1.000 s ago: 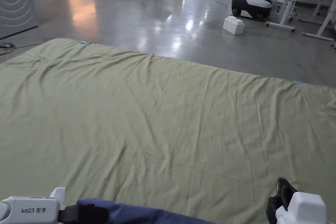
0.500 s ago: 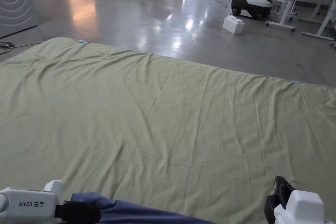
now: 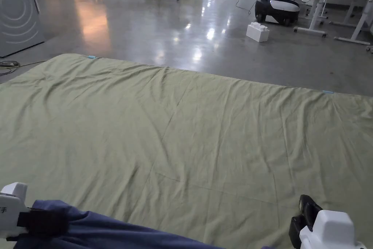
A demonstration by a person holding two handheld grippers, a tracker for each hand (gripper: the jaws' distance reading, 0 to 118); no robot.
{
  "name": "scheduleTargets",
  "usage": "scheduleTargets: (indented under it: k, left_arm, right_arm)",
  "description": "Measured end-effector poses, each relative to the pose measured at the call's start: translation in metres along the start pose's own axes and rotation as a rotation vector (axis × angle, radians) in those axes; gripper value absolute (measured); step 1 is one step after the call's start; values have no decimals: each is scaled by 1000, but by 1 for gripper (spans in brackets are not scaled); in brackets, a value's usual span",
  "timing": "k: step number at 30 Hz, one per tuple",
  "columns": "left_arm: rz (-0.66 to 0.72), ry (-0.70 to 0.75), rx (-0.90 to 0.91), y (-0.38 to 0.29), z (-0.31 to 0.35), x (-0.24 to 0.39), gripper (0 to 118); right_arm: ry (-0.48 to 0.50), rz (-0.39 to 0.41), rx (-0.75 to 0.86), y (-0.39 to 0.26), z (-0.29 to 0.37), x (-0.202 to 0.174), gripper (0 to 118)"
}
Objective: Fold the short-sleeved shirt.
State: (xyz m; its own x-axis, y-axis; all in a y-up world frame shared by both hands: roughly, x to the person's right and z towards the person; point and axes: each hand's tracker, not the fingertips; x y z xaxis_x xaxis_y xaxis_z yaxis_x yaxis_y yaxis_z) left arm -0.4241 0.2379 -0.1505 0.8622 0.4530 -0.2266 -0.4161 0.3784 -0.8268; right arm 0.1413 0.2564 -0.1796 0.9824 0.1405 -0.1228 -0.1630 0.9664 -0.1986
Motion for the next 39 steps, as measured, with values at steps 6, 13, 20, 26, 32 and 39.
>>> scheduleTargets:
  k: [6, 13, 20, 26, 32, 39]
  left_arm:
    - [-34, 57, -7, -17, 14, 67, 13]
    - [-49, -96, -32, -28, 25, 137, 13]
    - [-17, -133, -78, -41, -16, 194, 13]
    - [-37, -86, -213, -57, -90, 225, 13]
    - [-39, -18, -246, -71, -148, 239, 13]
    - [-60, 49, -223, -83, -170, 249, 13]
  right_arm:
    - [19, -31, -9, -3, 2, 1, 0]
    - [19, -49, -14, -5, 3, 3, 0]
    - [13, -62, -15, -7, 5, 7, 0]
    - [6, -85, -48, -14, 7, 13, 0]
    - [-15, -92, -62, -19, 9, 23, 0]
    - [-27, -94, -76, -21, 8, 26, 0]
